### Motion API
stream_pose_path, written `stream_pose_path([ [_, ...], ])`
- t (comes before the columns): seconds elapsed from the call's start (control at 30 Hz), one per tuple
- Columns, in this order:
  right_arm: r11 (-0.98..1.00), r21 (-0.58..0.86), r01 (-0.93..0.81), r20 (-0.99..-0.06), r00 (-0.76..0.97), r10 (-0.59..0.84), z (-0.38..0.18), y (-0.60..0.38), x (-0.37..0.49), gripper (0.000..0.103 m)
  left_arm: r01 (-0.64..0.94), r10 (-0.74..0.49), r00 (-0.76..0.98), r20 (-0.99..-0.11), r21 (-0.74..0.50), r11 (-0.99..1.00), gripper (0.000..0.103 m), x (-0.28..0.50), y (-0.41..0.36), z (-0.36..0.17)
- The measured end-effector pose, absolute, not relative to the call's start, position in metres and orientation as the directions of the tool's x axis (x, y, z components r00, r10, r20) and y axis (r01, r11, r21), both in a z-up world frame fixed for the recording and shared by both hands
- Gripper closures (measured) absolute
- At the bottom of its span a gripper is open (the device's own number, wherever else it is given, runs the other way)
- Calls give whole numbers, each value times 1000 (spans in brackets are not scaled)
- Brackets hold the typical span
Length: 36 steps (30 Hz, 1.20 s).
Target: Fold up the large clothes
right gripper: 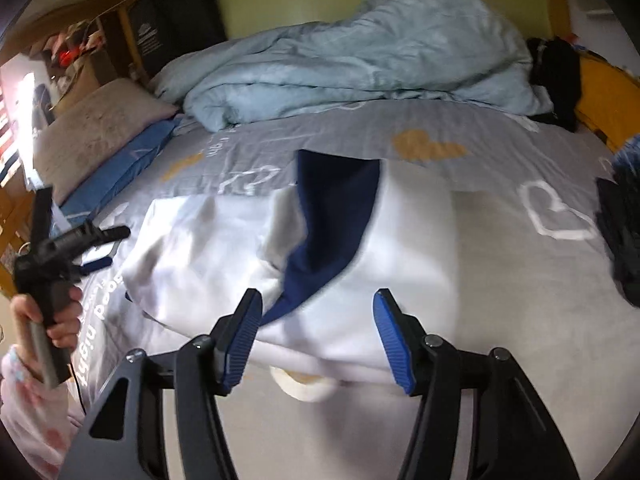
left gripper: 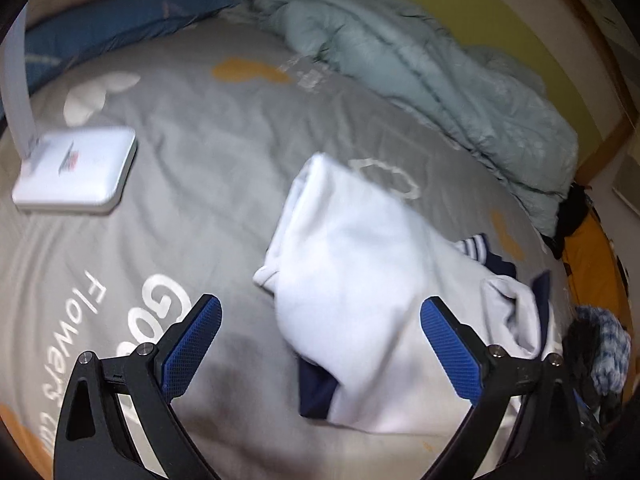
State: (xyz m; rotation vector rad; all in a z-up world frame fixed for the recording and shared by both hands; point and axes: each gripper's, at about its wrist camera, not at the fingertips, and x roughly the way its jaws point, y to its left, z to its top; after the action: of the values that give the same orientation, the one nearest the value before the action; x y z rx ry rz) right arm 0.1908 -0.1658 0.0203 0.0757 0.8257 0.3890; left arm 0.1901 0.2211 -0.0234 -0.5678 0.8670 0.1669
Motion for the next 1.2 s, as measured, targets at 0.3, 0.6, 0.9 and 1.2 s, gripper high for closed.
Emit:
stream_pose_path([
  [0.3,955,114,-274,-712,648,271,23,-214,184,40,-187,-407,644,-648,-649,737,27,212,223,-76],
  [0.6,951,241,-195,-732,607,309,4,-245,202,40,-37,-269,781,-563,-472,881,84,192,161,2],
  [0.9,932,287,-220,-733,576,362,-40,-224,208,42,131,-329,790,-517,-383,914,89,186,49,83],
  [1.2,925,350,-145,-705,609,363,-15,-258,197,44,354,-499,665,-556,-354,866,89,213,-90,67],
])
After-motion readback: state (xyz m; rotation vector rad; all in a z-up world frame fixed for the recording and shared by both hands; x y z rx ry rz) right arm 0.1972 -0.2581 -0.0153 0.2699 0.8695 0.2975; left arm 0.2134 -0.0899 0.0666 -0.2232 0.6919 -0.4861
